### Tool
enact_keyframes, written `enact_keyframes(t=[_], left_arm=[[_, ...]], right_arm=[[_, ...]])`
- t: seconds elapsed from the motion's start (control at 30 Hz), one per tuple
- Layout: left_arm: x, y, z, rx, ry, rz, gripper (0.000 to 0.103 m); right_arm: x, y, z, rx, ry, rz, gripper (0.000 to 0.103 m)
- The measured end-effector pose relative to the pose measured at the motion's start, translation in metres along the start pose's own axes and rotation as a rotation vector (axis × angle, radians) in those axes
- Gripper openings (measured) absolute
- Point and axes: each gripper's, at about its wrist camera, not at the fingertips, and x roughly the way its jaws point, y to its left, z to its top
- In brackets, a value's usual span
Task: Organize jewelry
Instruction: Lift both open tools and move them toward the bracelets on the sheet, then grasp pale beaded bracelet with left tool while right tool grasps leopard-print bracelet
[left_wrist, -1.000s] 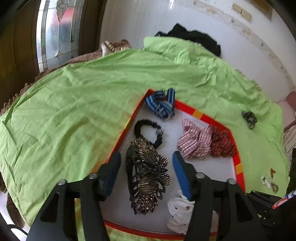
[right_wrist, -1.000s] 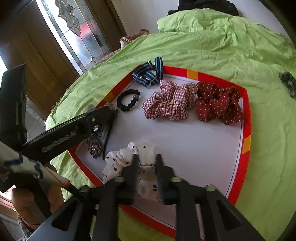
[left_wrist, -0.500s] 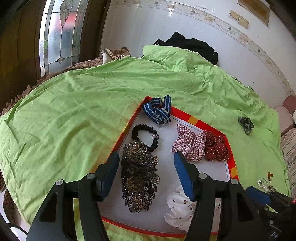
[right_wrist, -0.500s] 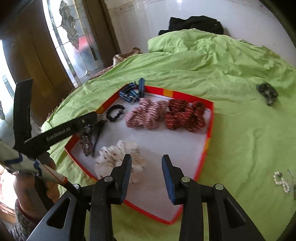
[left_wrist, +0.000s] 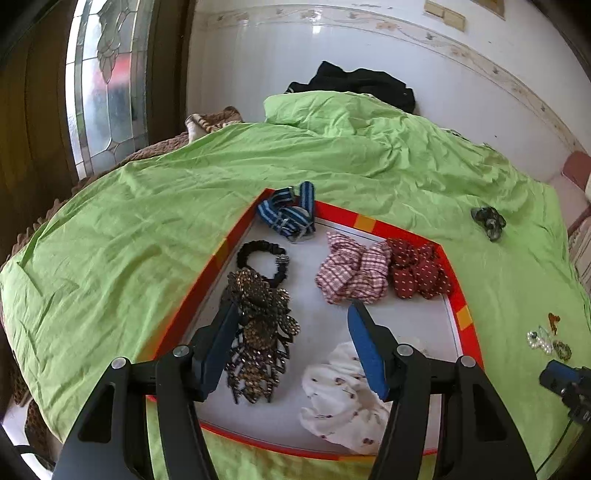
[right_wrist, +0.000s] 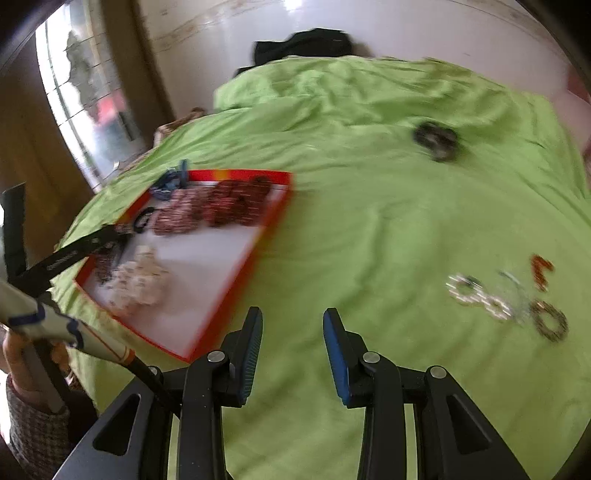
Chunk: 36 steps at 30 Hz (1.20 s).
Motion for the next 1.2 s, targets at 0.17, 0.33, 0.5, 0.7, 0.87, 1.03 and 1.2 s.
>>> enact_keyframes(t=[0.17, 0.33, 0.5, 0.7, 0.87, 1.03, 1.2], left_arm=[[-0.012, -0.022, -0.007, 0.036, -0.039, -0.015, 0.061], [-0.031, -0.056, -0.019, 0.106, -0.108, -0.045, 0.061], [-0.043, -0.094, -0.04, 0.195, -0.09, -0.092, 0.061], [-0.061, -0.141, -0.061, 0.306, -0.027, -0.208, 0.061], [-0.058, -0.183, -0.062, 0.341, 0.068, -0.308, 0.062], [-0.038, -0.229, -0.057, 0.337, 0.187, -0.38, 0.062], [-0.014, -0.279, -0.054, 0.364, 0.233, -0.399, 0.062]], right_arm=[[-0.021, -0.056, -0.017, 0.104, -0.014, -0.067, 0.037], [-0.048, -0.109, -0.034, 0.203, -0.039, -0.137, 0.037], [-0.074, -0.156, -0.049, 0.284, -0.071, -0.206, 0.038], [-0.095, -0.211, -0.065, 0.386, -0.106, -0.269, 0.042], [-0.091, -0.247, -0.063, 0.464, -0.123, -0.257, 0.042], [-0.073, -0.265, -0.047, 0.457, -0.124, -0.245, 0.042], [-0.053, -0.269, -0.04, 0.419, -0.121, -0.195, 0.042]])
